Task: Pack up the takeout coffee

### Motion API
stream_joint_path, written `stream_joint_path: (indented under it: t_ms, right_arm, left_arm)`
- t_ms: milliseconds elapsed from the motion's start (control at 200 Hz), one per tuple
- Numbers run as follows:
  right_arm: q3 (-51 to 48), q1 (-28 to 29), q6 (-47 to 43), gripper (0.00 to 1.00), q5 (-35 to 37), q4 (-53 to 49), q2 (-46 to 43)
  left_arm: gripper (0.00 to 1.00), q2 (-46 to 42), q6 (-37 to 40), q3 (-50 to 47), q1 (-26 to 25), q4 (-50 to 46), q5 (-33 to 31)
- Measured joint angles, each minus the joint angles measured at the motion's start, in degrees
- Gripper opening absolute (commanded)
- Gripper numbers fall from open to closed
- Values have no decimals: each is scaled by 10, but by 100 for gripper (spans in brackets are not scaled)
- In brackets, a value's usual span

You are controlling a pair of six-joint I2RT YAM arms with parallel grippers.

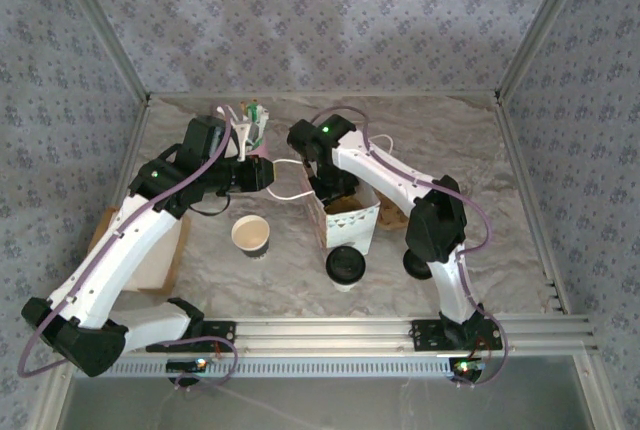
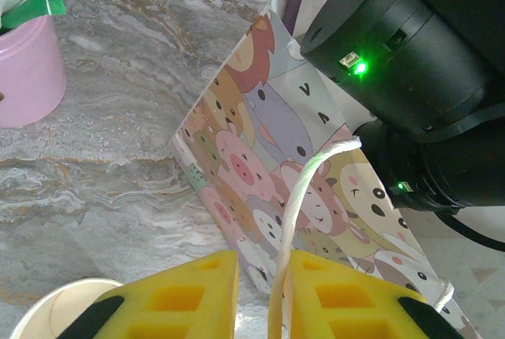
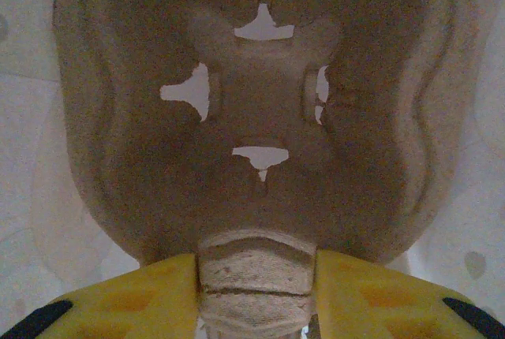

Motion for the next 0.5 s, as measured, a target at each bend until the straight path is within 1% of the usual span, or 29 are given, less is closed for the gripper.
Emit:
stream_joint_path:
  t_ms: [190,500]
  right_arm:
    - [5,0,0,50,0,-3,-4]
    - [43,0,0,66,5,-21,-12]
  left_arm:
    - [22,0,0,0,0,3,0]
    - [22,11,0,0,0,11,0]
